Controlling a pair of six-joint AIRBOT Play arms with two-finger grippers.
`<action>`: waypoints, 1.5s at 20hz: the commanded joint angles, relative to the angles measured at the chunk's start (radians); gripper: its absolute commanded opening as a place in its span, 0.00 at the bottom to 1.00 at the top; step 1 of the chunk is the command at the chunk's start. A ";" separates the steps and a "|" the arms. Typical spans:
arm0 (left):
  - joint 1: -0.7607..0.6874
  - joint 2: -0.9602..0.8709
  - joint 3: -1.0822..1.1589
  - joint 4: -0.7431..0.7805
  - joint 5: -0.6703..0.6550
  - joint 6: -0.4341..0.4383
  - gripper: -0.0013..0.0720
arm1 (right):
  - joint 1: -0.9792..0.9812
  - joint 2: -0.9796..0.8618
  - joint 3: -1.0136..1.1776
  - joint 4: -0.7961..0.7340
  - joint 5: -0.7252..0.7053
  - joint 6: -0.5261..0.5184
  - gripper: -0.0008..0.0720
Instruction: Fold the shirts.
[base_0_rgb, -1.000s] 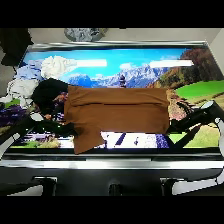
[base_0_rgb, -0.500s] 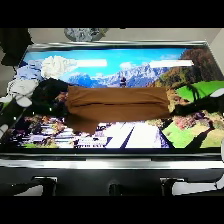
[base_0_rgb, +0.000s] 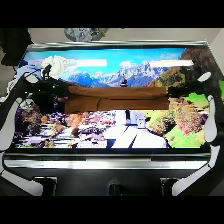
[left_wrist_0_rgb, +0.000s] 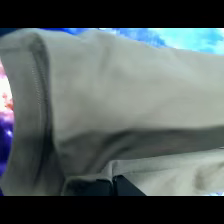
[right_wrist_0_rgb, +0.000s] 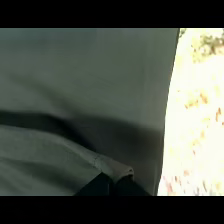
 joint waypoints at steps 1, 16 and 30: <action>0.005 -0.113 0.061 -0.009 -0.027 -0.025 0.06 | 0.043 -0.082 0.045 -0.013 -0.091 0.009 0.08; -0.023 0.076 0.151 -0.009 -0.249 -0.002 0.88 | -0.049 -0.164 0.045 0.241 0.079 0.018 0.85; -0.484 -0.063 0.045 -0.372 0.153 -0.018 0.06 | -0.027 0.304 0.047 0.333 0.356 -0.051 0.07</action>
